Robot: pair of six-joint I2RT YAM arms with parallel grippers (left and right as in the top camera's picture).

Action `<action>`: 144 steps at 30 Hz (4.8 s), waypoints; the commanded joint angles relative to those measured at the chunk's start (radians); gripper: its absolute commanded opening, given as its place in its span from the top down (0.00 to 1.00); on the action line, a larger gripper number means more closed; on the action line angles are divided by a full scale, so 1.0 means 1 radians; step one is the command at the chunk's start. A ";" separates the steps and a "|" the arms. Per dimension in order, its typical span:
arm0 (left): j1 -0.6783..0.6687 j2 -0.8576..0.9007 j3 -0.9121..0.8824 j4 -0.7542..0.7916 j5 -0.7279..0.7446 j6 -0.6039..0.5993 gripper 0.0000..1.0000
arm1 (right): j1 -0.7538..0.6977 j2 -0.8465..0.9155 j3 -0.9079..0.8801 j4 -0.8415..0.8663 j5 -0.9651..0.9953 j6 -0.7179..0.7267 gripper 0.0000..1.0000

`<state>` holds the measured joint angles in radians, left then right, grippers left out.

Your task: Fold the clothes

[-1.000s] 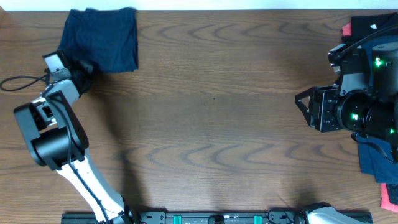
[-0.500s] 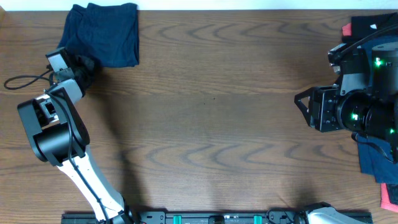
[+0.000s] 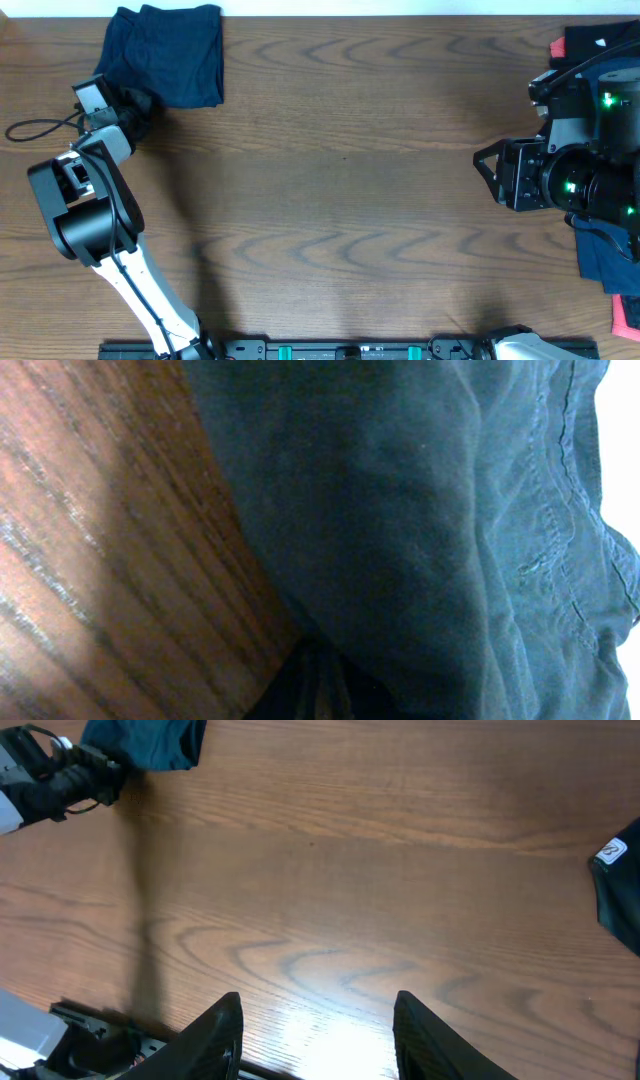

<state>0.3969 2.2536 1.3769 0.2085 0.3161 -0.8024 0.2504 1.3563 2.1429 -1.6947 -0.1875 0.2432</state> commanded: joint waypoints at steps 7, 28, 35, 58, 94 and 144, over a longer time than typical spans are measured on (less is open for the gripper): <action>-0.056 0.069 -0.015 0.003 -0.026 0.042 0.90 | 0.005 -0.008 0.002 -0.003 -0.013 0.049 0.53; 0.044 -0.001 -0.015 -0.089 0.008 0.096 0.65 | 0.005 -0.008 0.002 -0.003 -0.024 0.040 0.53; 0.076 -0.100 -0.015 -0.237 0.016 0.177 0.65 | 0.005 -0.010 0.002 -0.003 -0.027 0.040 0.55; 0.062 -1.089 -0.015 -0.726 0.465 0.275 0.11 | 0.005 -0.113 0.002 -0.003 -0.084 0.002 0.33; -0.068 -1.658 -0.015 -1.522 -0.160 0.653 0.14 | 0.005 -0.460 -0.465 0.024 0.116 0.089 0.01; -0.068 -1.706 -0.018 -1.495 -0.239 0.618 0.02 | 0.005 -0.460 -0.589 0.132 0.221 0.130 0.01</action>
<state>0.3317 0.5404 1.3624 -1.2896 0.0963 -0.1829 0.2512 0.8989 1.5600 -1.5597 0.0196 0.3599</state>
